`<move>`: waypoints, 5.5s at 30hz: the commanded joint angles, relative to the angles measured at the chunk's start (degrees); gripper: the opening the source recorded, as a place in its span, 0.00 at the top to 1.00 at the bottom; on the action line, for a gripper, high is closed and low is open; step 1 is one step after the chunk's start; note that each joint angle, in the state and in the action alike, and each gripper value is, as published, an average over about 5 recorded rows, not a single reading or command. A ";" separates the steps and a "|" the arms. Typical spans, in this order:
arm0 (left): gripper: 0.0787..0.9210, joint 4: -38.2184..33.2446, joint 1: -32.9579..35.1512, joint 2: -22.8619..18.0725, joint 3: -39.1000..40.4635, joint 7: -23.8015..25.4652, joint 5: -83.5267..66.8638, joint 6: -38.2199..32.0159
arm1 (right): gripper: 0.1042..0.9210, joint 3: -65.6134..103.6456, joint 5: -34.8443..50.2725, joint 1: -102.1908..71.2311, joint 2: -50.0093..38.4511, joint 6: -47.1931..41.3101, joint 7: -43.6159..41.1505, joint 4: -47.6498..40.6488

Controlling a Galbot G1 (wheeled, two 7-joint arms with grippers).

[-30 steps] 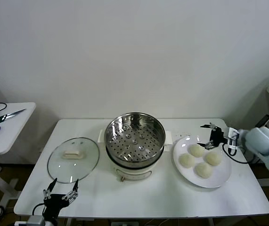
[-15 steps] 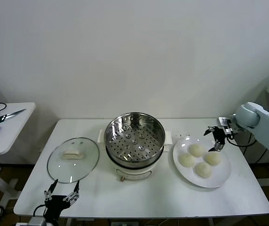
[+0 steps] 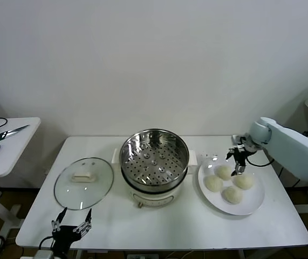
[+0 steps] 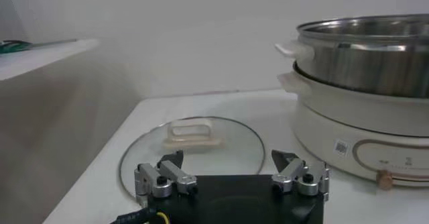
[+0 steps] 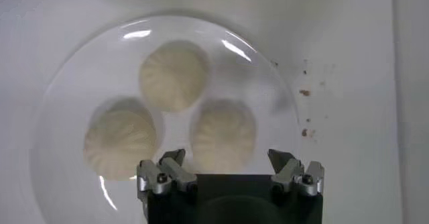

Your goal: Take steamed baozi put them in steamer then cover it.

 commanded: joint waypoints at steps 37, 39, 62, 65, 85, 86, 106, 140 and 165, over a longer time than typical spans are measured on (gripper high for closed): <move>0.12 -0.85 0.81 0.18 0.36 -0.21 1.17 -0.23 | 0.31 -27.96 15.28 43.77 4.19 24.41 -3.01 18.83; 0.12 -0.86 0.74 0.31 0.37 -0.22 1.17 -0.19 | 0.32 -28.88 15.31 46.58 6.89 28.51 -2.83 21.88; 0.12 -3.16 0.81 -0.19 0.62 -0.22 1.71 0.18 | 0.32 -16.67 -17.27 20.67 32.39 45.54 2.66 1.42; 0.12 -3.04 0.84 -0.27 0.79 -0.22 1.77 0.16 | 0.32 -15.46 -18.52 19.24 33.62 46.49 2.61 -2.10; 0.12 -1.95 0.41 -0.27 0.58 -0.47 1.70 -0.42 | 0.29 -10.32 -23.17 14.80 36.75 48.34 4.26 -11.85; 0.12 -1.98 0.43 -0.31 0.59 -0.48 1.72 -0.43 | 0.26 -10.21 -22.91 14.82 36.75 48.44 4.37 -11.78; 0.12 -3.12 1.13 -1.30 0.87 -0.46 3.12 0.10 | 0.12 -42.49 36.30 47.67 13.47 25.44 -10.05 10.70; 0.12 -2.74 0.79 -1.02 1.12 -0.52 3.27 -0.17 | 0.12 -29.99 26.45 15.42 -6.63 -12.57 14.52 23.48; 0.12 -2.46 1.86 -2.00 0.84 -0.76 4.26 -0.94 | 0.20 -23.41 20.20 6.94 -1.27 -12.52 14.95 16.50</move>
